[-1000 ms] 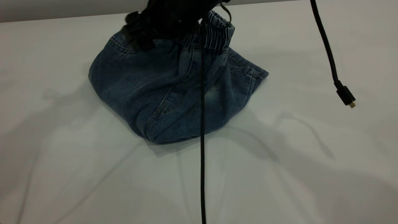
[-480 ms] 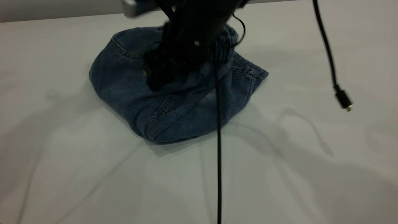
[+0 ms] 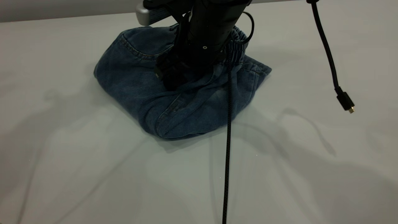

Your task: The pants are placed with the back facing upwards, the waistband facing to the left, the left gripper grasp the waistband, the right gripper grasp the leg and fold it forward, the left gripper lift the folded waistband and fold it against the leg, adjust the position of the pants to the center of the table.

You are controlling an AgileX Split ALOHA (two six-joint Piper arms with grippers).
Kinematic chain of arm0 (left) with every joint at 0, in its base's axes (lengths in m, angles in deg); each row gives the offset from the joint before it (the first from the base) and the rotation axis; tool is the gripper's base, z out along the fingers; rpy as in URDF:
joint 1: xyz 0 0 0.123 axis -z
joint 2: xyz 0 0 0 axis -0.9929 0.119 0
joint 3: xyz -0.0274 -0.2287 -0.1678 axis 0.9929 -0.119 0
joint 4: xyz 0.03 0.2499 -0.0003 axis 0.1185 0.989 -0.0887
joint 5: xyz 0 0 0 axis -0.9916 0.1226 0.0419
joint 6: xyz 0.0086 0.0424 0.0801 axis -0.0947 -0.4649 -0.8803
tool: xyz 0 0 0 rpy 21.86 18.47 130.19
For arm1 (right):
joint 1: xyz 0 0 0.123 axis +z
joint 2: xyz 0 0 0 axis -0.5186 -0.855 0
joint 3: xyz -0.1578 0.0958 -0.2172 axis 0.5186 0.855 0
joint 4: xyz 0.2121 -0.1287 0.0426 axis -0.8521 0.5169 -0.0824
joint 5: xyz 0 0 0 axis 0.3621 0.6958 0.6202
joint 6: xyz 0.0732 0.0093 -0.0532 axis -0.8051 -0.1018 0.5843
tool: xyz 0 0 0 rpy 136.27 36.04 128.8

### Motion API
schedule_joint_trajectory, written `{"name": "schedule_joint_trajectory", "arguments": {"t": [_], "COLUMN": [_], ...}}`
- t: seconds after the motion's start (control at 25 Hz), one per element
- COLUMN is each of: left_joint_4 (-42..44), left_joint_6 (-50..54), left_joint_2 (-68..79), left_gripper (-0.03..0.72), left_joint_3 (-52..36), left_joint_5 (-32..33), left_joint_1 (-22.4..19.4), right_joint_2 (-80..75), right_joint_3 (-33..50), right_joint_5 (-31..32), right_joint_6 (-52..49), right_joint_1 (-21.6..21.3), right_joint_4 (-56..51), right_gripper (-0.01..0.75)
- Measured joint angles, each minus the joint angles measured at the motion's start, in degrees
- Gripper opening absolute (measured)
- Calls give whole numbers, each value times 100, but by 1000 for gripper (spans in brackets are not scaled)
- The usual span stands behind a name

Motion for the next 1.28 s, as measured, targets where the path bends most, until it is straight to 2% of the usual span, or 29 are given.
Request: {"name": "schedule_joint_trajectory", "arguments": {"t": [0.24, 0.44, 0.52, 0.96, 1.12, 1.28], "left_joint_4": [0, 0, 0, -11, -21, -21], "left_joint_6": [0, 0, 0, 0, 5, 5], "left_joint_2": [0, 0, 0, 0, 0, 0], "left_gripper": [487, 487, 487, 487, 487, 487], "left_joint_3": [0, 0, 0, 0, 0, 0], "left_joint_5": [29, 49, 49, 69, 69, 69], "left_joint_1": [0, 0, 0, 0, 0, 0], "right_joint_2": [0, 5, 5, 5, 61, 307], "right_joint_3": [0, -6, -6, -6, 6, 5], "right_joint_5": [642, 1541, 1711, 1714, 1472, 1315], "right_joint_6": [-1586, -2781, -3243, -5814, -6281, -6292], "right_joint_1": [12, 12, 12, 7, 13, 17], "right_joint_4": [1028, 1266, 1266, 769, 341, 481], "right_gripper": [521, 507, 499, 493, 492, 489]}}
